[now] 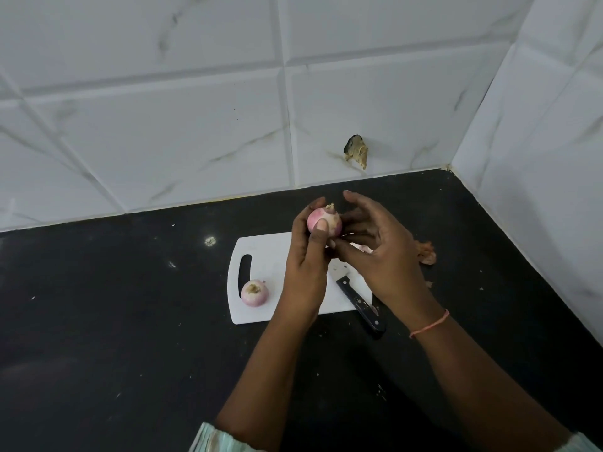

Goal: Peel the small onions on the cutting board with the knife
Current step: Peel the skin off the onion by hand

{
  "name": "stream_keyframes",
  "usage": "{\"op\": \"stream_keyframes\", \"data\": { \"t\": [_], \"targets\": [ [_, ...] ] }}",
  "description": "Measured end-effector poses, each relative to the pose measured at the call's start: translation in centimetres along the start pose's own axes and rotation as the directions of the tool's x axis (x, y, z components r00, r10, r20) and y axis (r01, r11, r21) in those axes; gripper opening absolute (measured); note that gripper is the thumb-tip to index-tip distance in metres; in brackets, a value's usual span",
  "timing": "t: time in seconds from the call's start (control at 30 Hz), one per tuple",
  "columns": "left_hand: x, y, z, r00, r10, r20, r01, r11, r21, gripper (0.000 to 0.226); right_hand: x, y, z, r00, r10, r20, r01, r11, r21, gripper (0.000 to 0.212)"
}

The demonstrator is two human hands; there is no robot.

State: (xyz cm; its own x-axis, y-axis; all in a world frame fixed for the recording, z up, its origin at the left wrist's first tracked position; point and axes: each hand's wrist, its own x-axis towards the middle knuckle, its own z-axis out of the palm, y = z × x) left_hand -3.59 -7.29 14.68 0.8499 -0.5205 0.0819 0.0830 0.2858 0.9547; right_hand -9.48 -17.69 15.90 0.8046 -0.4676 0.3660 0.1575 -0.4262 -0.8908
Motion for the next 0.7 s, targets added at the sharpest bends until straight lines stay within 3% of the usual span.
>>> {"op": "stream_keyframes", "data": {
  "t": [0.1, 0.2, 0.47, 0.6, 0.7],
  "targets": [
    [0.0, -0.4, 0.4, 0.997, -0.008, -0.078, 0.007, 1.000, -0.012, 0.028, -0.1, 0.2, 0.4, 0.999, -0.033, 0.040, 0.035, 0.998, -0.058, 0.061],
    [0.1, -0.6, 0.3, 0.993, -0.020, -0.118, 0.016, 0.999, -0.034, 0.028, -0.1, 0.1, 0.6, 0.997, -0.029, 0.073, 0.032, 0.998, -0.047, 0.044],
    [-0.2, -0.8, -0.3, 0.999, 0.051, -0.005, -0.050, 0.991, 0.123, 0.023, 0.5, -0.4, 0.2, 0.998, 0.069, -0.014, -0.069, 0.998, 0.009, 0.006],
    [0.2, -0.2, -1.0, 1.000, 0.011, 0.027, -0.015, 0.986, 0.165, 0.008, 0.7, -0.9, -0.5, 0.991, 0.106, 0.087, -0.102, 0.994, -0.051, 0.002],
    [0.4, -0.2, -1.2, 0.999, 0.017, 0.041, -0.024, 0.982, 0.185, 0.009, 0.8, -1.0, -0.6, 0.983, 0.059, 0.176, -0.025, 0.981, -0.191, 0.002]
  ]
}}
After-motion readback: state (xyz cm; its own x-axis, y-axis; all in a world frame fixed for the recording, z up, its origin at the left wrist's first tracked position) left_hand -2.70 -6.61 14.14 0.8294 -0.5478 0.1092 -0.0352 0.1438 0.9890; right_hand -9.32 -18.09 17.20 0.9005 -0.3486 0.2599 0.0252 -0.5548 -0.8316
